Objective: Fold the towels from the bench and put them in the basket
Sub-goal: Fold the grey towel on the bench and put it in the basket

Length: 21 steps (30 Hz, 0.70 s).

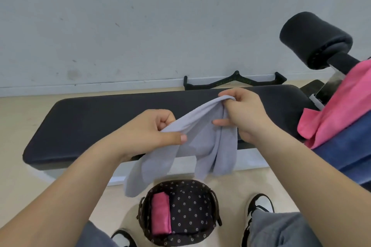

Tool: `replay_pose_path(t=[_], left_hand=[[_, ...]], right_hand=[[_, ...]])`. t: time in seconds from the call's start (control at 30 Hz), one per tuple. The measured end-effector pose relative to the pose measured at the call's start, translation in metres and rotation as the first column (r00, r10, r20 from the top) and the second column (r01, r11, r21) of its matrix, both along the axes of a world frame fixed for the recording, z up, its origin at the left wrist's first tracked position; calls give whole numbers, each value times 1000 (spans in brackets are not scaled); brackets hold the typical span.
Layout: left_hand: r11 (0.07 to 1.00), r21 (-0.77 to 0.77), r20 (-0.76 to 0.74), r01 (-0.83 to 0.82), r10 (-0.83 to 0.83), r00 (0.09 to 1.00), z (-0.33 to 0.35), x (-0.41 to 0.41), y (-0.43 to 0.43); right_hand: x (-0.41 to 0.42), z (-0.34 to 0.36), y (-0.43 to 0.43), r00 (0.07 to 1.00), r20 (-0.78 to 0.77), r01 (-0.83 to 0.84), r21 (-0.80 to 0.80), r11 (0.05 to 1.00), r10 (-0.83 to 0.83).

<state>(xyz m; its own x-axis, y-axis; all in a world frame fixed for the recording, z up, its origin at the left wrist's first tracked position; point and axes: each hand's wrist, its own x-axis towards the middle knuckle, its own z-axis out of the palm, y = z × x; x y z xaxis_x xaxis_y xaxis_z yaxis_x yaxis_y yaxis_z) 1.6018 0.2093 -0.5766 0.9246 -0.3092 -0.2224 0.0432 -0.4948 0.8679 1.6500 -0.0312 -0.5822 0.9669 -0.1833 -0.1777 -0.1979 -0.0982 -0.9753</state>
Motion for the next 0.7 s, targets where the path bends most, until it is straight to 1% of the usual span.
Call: replay_pose_path(t=[0.03, 0.07, 0.1, 0.2, 0.27, 0.37, 0.43, 0.53, 0.6, 0.67, 0.7], left_hand=[[999, -49, -45, 2, -4, 999, 3, -3, -5], [995, -98, -79, -5, -3, 997, 6, -6, -10], [990, -137, -101, -21, 7, 995, 8, -6, -13], [974, -207, -145, -88, 59, 988, 20, -9, -23], [964, -238, -180, -114, 72, 981, 29, -10, -30], [968, -231, -170, -98, 59, 984, 41, -11, -36], [984, -167, -145, -62, 38, 989, 46, -12, -40], [999, 41, -48, -32, 33, 998, 49, -11, -47], [984, 175, 48, -44, 36, 998, 50, -10, -50], [964, 260, 132, -59, 25, 991, 52, -10, -48], [955, 290, 147, -61, 18, 989, 51, -10, -45]], right_hand=[[-2, 1, -2, 999, 1, 39, 51, 998, -39], [-4, 2, -5, 997, 19, 68, 56, 996, -69], [-5, 1, -7, 995, 51, 88, 16, 996, -88], [-10, 0, -18, 976, 196, 134, -179, 975, -98], [-15, 1, -25, 964, 249, 158, -244, 957, -96], [-22, 5, -33, 954, 289, 174, -317, 932, -80], [-26, 6, -38, 942, 326, 193, -319, 928, -84], [-26, 5, -42, 908, 408, 236, -301, 924, -99], [-25, 3, -45, 889, 446, 264, -312, 913, -105], [-23, -1, -51, 883, 456, 287, -332, 898, -114], [-22, -3, -55, 883, 452, 303, -342, 889, -126]])
